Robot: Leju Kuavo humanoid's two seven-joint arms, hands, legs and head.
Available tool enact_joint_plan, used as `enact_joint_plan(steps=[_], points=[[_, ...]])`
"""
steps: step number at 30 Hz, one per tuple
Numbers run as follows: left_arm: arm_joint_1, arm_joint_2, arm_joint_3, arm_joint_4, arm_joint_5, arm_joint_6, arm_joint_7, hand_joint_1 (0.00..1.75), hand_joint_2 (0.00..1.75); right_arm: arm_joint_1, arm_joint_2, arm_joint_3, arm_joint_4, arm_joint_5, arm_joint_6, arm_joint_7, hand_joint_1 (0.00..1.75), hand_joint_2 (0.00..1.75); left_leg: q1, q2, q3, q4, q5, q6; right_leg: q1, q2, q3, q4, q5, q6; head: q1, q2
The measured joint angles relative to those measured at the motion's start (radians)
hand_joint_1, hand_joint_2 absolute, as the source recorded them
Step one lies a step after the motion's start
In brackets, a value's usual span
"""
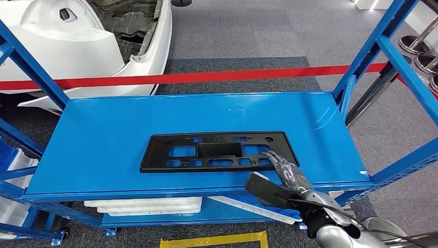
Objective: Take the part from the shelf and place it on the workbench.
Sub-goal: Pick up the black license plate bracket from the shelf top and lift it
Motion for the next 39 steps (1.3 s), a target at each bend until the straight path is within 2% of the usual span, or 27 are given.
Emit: enact_joint_plan(steps=[5, 11, 17, 24, 31, 39], points=[[0.000, 0.000, 0.000, 0.000, -0.004, 0.009, 0.002, 0.00, 0.00, -0.002, -0.023, 0.010, 0.000, 0.182, 0.059, 0.069, 0.00, 1.75, 0.000, 0.000, 0.001, -0.001, 0.000, 0.000, 0.000, 0.000, 0.000, 0.000, 0.000, 0.000, 0.000, 0.000], [-0.001, 0.000, 0.000, 0.000, -0.013, 0.016, 0.005, 0.00, 0.00, -0.013, -0.036, 0.011, 0.003, 0.355, 0.069, 0.073, 0.00, 1.75, 0.000, 0.000, 0.001, -0.002, 0.000, 0.000, 0.000, 0.000, 0.000, 0.000, 0.000, 0.000, 0.000, 0.000], [-0.004, -0.001, -0.001, 0.000, -0.017, 0.017, 0.006, 0.00, 0.00, -0.020, -0.039, 0.011, 0.019, 0.394, 0.062, 0.067, 0.00, 1.75, 0.000, 0.000, 0.001, -0.002, 0.000, 0.000, 0.000, 0.000, 0.000, 0.000, 0.000, 0.000, 0.000, 0.000], [-0.005, -0.002, -0.002, -0.002, -0.021, 0.026, 0.018, 0.00, 0.00, -0.036, -0.039, 0.011, 0.046, 0.470, -0.002, 0.028, 0.00, 1.75, 0.000, 0.001, 0.002, -0.002, 0.000, 0.000, 0.000, 0.000, 0.001, 0.000, 0.000, 0.000, 0.000, 0.000], [-0.006, -0.002, -0.002, -0.006, -0.020, 0.034, 0.021, 0.00, 0.00, -0.060, -0.035, 0.012, 0.092, 0.430, -0.054, -0.020, 0.00, 1.75, 0.000, 0.000, 0.002, -0.002, 0.000, 0.000, 0.000, 0.000, 0.001, 0.000, 0.000, 0.000, 0.000, 0.000], [-0.007, -0.002, -0.002, -0.008, -0.021, 0.034, 0.021, 0.00, 0.00, -0.079, -0.028, 0.023, 0.148, 0.404, -0.079, -0.037, 0.00, 1.75, 0.000, 0.000, 0.002, -0.003, 0.000, 0.000, 0.000, 0.000, 0.001, 0.000, 0.000, 0.000, 0.000, 0.000]])
